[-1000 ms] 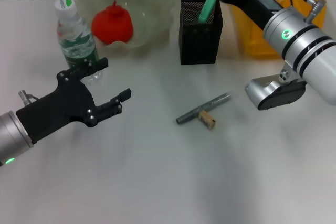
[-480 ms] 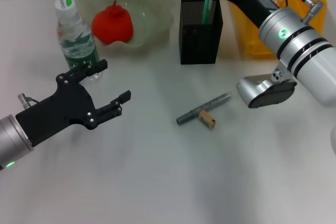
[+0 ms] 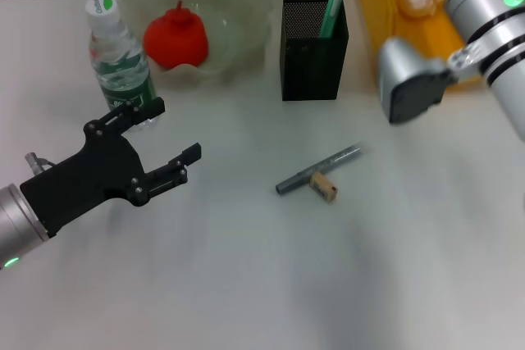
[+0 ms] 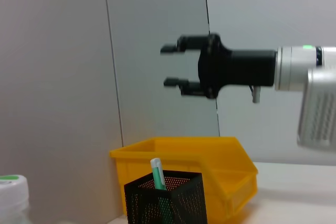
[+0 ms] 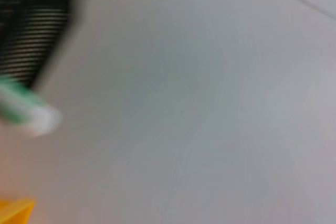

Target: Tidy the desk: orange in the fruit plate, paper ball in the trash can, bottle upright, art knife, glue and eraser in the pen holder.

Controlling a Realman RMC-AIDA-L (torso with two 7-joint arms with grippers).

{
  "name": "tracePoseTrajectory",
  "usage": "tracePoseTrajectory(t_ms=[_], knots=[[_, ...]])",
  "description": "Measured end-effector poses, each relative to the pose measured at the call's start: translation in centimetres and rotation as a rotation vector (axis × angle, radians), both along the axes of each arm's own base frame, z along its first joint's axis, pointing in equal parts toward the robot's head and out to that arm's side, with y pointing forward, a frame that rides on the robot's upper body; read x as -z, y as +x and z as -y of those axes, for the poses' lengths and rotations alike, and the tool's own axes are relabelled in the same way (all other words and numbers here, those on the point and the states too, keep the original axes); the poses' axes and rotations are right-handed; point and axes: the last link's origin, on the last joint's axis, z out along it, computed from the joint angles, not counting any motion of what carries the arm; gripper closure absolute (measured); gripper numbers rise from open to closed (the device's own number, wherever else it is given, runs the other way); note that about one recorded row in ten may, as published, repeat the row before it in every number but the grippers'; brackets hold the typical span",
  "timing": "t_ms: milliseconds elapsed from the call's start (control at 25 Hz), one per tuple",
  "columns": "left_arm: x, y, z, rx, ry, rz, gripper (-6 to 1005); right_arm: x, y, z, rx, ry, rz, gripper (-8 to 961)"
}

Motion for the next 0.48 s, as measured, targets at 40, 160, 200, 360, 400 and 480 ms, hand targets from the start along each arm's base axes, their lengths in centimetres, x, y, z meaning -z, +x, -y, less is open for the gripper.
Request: tracePoseTrajectory(t_ms=[40, 160, 200, 360, 400, 480], knots=[[0.0, 0.0, 0.1, -0.002, -0.001, 0.003, 203, -0.6, -0.2, -0.2, 0.004, -0.010, -0.092, 332], [-0.1, 0.0, 0.2, -0.006, -0.015, 0.016, 203, -1.9, -0.5, -0.9, 0.030, -0.058, -0.389, 332], [0.0, 0.2, 0.2, -0.008, -0.029, 0.031, 203, -2.5, -0.5, -1.4, 0.046, -0.100, -0.578, 332], [0.1, 0.4, 0.1, -0.030, -0.075, 0.064, 203, -3.2, -0.2, -2.3, 0.072, -0.185, -0.885, 332], [0.1, 0.4, 0.1, -0.030, -0.075, 0.064, 203, -3.3, -0.1, -2.7, 0.082, -0.221, -0.995, 333], [0.0, 0.5, 0.0, -0.042, -0.090, 0.076, 203, -3.3, -0.1, -3.1, 0.104, -0.285, -1.166, 333]])
